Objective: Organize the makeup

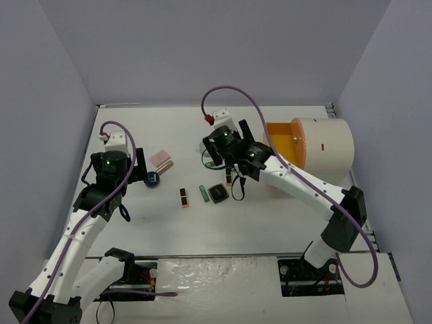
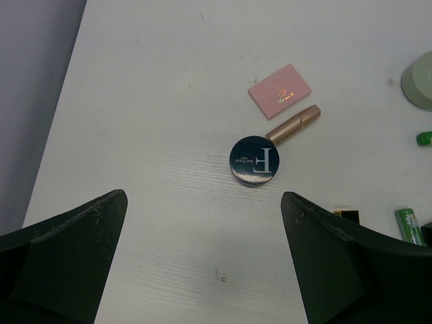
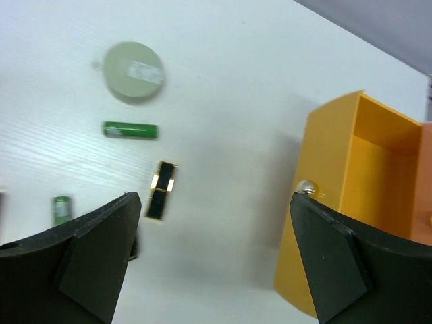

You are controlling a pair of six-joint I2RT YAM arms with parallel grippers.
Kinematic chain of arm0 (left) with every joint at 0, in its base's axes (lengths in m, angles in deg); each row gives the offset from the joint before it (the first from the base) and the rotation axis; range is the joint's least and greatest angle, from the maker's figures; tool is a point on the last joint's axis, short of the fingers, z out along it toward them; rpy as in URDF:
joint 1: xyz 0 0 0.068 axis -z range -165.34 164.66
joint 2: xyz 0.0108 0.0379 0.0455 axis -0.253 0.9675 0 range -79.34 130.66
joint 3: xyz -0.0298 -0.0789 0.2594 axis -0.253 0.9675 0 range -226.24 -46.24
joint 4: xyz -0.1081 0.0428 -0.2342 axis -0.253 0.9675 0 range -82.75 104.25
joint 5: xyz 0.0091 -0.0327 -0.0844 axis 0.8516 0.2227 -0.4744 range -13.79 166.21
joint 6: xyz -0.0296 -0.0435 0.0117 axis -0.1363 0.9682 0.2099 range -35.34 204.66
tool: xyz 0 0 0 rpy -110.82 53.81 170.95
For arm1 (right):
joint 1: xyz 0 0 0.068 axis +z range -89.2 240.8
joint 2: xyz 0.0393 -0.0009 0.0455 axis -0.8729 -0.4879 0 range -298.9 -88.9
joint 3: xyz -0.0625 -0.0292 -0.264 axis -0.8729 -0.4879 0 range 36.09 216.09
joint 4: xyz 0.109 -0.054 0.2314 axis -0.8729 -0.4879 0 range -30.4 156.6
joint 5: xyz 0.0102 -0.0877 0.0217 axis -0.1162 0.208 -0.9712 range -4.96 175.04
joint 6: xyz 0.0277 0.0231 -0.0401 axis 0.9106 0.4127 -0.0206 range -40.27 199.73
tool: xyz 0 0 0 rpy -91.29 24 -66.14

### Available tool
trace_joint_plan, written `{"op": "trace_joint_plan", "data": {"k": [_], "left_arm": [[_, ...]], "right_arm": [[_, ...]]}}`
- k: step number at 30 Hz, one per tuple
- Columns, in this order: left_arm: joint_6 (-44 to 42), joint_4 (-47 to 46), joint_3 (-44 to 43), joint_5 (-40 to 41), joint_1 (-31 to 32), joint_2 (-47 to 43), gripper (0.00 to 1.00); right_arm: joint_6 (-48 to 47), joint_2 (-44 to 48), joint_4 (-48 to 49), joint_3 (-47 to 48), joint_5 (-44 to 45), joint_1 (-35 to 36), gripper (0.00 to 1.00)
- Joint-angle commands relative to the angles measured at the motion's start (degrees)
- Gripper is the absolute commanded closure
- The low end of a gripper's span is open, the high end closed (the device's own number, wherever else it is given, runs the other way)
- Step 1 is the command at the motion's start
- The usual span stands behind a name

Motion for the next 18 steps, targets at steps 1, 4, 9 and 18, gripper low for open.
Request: {"op": "trace_joint_plan", "data": {"k": [1,4,9,18], "left_arm": [[0.7,-1.9,-2.4,0.8,-0.5,-0.1,0.03],[0.7,-1.9,-2.4,0.9,-0.5,-0.1,0.03],[0.7,-1.8,-2.4,1.2,-0.5,-0.1,0.03],[0.6,-1.8,-2.4,1.3,-0.5,0.3,0.03]], "right_arm": [[9.5,1.3,3.7,-5.6,-14.5,-0.2,0.09],[13.5,1.9,6.9,-11.4,-18.8,-0.1,0.06],[16.9,2.2,10.7,-17.7,-20.1,0.1,0.02],[17.6,-0.7,16.0,-23.6,-21.2,0.4,0.03]]}}
